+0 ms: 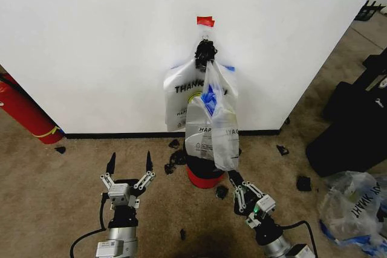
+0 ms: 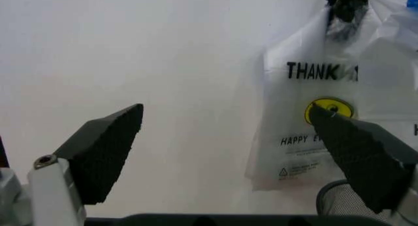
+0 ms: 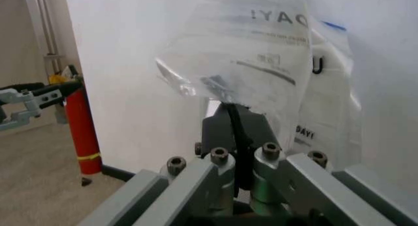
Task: Pick up the garbage bag from the wall and place it over the trash bin.
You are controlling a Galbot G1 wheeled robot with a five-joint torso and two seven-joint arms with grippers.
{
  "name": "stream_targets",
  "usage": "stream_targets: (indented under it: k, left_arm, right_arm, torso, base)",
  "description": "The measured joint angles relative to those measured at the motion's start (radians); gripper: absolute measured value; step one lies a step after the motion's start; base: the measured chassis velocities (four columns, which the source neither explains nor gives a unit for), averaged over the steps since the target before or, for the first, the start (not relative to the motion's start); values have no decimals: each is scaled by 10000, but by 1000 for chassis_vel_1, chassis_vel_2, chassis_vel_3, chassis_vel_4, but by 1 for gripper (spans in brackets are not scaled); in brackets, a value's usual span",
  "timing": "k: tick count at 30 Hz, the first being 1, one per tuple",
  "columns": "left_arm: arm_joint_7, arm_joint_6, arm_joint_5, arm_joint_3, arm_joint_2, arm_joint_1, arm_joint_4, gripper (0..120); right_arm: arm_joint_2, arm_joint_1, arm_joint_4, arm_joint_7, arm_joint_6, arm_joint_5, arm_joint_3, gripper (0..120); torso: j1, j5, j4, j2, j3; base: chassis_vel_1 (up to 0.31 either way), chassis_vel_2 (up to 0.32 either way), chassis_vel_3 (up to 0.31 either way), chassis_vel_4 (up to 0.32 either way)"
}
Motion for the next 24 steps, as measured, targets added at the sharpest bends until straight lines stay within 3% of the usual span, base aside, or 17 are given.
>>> stream_targets:
  k: [13, 24]
  left_arm:
    - [0, 17, -6, -37, -29, 0, 46, 99]
    - [15, 640, -828, 236, 447, 6, -456, 100]
  right_arm:
    - [124, 33, -585, -295, 707, -175, 62, 0]
    - [351, 1700, -573, 792, -863, 890, -397, 0]
  torso:
    - [0, 0, -1, 0, 0]
    - [0, 0, 1, 0, 1]
  base:
    - [0, 0, 0, 0]
    - [0, 0, 0, 0]
